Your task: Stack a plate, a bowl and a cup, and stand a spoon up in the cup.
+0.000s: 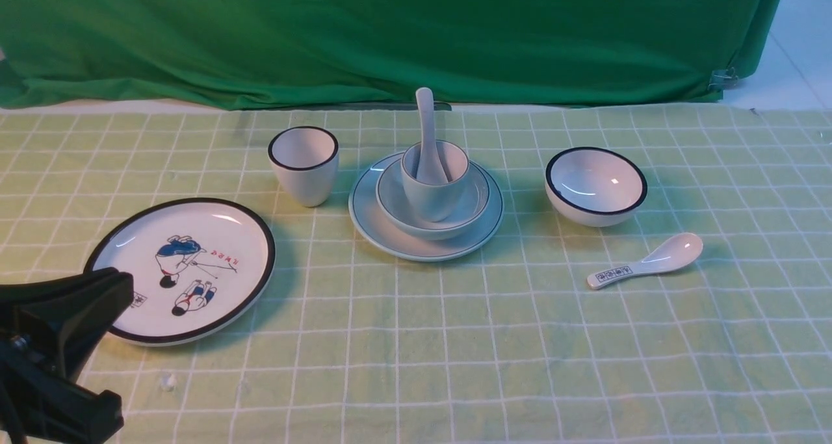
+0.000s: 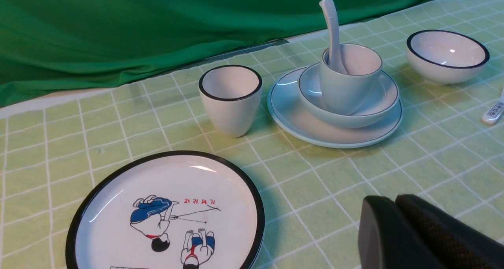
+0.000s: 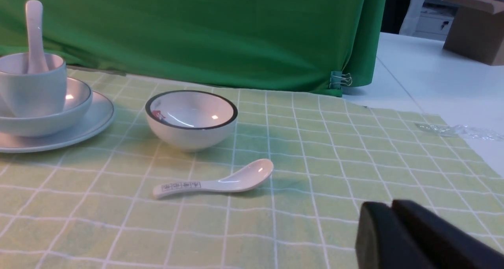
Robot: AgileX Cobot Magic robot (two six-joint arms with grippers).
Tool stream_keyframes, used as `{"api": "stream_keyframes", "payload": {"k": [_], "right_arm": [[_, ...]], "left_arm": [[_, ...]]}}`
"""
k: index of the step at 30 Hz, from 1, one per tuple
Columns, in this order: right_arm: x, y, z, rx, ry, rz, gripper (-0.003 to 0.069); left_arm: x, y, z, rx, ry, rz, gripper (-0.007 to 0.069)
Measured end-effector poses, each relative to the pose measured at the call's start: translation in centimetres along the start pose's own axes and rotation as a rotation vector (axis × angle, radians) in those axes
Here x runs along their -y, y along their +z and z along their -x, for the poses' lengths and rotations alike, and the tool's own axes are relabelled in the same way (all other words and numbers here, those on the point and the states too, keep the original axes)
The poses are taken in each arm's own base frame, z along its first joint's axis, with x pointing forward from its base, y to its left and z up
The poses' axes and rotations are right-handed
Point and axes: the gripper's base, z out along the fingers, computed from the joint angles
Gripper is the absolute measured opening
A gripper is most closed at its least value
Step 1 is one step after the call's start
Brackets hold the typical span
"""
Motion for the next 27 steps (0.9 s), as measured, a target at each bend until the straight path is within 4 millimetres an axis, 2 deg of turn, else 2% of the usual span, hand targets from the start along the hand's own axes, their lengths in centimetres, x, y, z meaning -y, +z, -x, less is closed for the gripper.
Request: {"api": "stream_keyframes", "payload": {"k": [3,7,11,14,16,19,22,27], "right_arm": [[0.0,0.0,0.0,-0.001,0.000,0.000,0.0078],[0.0,0.0,0.0,-0.001,0.000,0.000,0.0088],[0.0,0.0,0.0,-0.001,0.000,0.000,0.0098],[0.0,0.0,0.0,-0.001,0.000,0.000,0.0106],[0.0,0.0,0.0,-0.001,0.000,0.000,0.0110],[0.0,0.0,0.0,0.000,0.000,0.000,0.0119],[0.0,0.0,0.0,0.000,0.000,0.000,0.0130],[0.0,0.0,0.0,0.000,0.000,0.000,0.0144]], "left_arm": [[0.0,0.0,-0.2,0.013,0.000,-0.001,0.0016],[0.3,-0.8,-2.3,0.129,0.009,0.002,0.0016],[0.3,-1.8,-6.2,0.237,0.050,0.061,0.0016],[0.1,-2.3,-8.7,0.302,-0.024,0.126,0.0016],[-0.1,-2.7,-9.3,0.329,-0.082,0.170,0.0016],[-0.3,-2.8,-10.0,0.291,-0.134,0.219,0.0016],[-0.3,-2.5,-11.6,0.124,-0.196,0.241,0.0016],[-0.2,-2.5,-12.0,0.078,-0.200,0.238,0.0016]]}}
